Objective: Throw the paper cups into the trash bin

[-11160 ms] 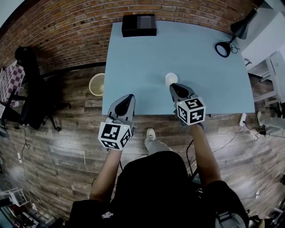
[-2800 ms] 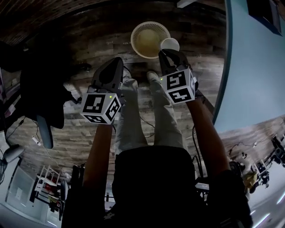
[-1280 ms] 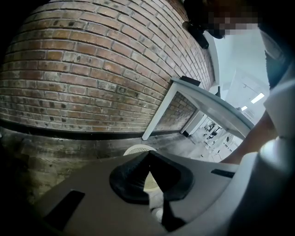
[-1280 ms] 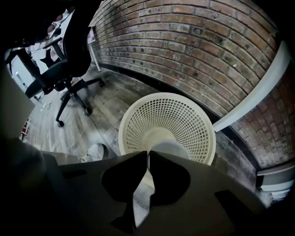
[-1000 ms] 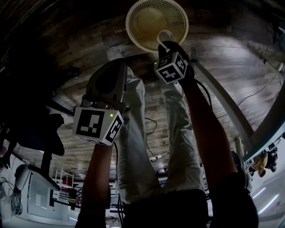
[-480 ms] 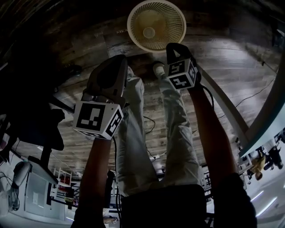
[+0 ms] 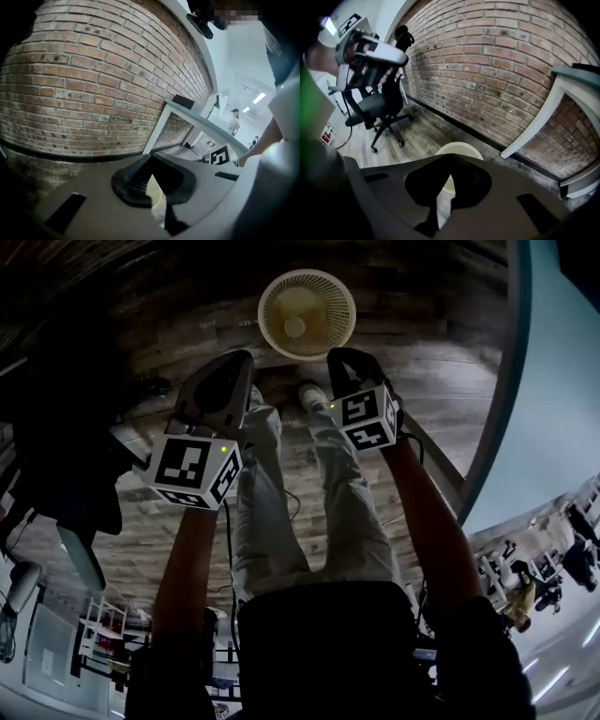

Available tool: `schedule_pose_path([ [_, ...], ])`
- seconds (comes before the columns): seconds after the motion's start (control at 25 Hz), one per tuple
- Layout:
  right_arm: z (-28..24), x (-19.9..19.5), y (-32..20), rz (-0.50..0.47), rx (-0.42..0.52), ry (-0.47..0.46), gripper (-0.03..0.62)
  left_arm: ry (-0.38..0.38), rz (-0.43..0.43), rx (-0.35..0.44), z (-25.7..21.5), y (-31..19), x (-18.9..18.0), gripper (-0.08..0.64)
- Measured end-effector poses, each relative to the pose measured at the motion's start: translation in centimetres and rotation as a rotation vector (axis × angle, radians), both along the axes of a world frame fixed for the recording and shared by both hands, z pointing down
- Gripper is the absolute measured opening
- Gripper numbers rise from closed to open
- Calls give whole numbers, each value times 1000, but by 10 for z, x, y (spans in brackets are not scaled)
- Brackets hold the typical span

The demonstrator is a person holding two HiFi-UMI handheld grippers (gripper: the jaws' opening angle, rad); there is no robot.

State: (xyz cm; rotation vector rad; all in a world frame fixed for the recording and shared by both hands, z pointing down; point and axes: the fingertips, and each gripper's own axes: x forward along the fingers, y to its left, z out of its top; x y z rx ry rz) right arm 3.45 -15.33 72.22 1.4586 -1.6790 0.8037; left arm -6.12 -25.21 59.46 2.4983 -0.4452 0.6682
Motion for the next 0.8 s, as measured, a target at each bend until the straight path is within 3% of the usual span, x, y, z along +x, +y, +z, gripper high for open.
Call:
schedule_pose_path([
  [0.32,-120,16,-17,8,111,15,3,23,-153,90,-86,-8,-8,9],
  [0.6,-229,4,-34,-8,233,-13,3,49,-233,90,-150,14,-26,9],
  [0.8,-291,-3,-47,-101,319,-11,3,99,-317,131,-205,18,-36,9],
])
